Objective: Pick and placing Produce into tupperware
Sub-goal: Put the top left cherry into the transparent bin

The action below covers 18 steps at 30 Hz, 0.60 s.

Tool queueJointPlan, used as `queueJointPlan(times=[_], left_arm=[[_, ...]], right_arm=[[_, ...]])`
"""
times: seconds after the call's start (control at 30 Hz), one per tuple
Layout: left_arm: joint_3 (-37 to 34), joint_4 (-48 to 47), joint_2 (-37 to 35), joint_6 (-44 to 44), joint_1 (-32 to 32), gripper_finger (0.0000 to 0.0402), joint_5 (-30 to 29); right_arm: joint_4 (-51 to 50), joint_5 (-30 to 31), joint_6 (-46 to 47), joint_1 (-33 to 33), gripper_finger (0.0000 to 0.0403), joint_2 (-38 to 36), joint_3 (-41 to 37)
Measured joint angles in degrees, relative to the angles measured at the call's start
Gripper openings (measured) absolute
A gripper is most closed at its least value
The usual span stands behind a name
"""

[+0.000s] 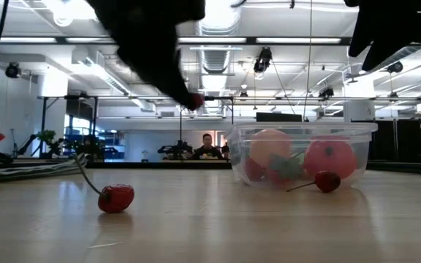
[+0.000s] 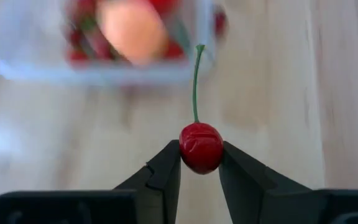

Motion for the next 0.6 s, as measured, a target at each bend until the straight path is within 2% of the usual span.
queueJointPlan(times=[0.17,0.3,0.47,0.6], left_arm=[[2.3,7.2,-1.1,5.9,6.2,0.0084,-0.2],[4.1,10.6,-0.2,7.2,10.8,0.0084,3.2],[3.9,14.0,3.3,1.8,14.6,0.0088,10.0],[4.0,16.5,4.7,-4.4,16.2,0.0128,12.0]], right_arm=[[-2.3,7.2,6.1,2.3,0.0236,-2.3,1.5],[-7.1,13.1,11.9,4.9,0.0233,-5.5,3.2],[-10.8,13.3,15.2,5.7,0.0233,-8.2,2.9],[-10.7,12.0,15.3,5.7,0.0233,-8.6,2.1]])
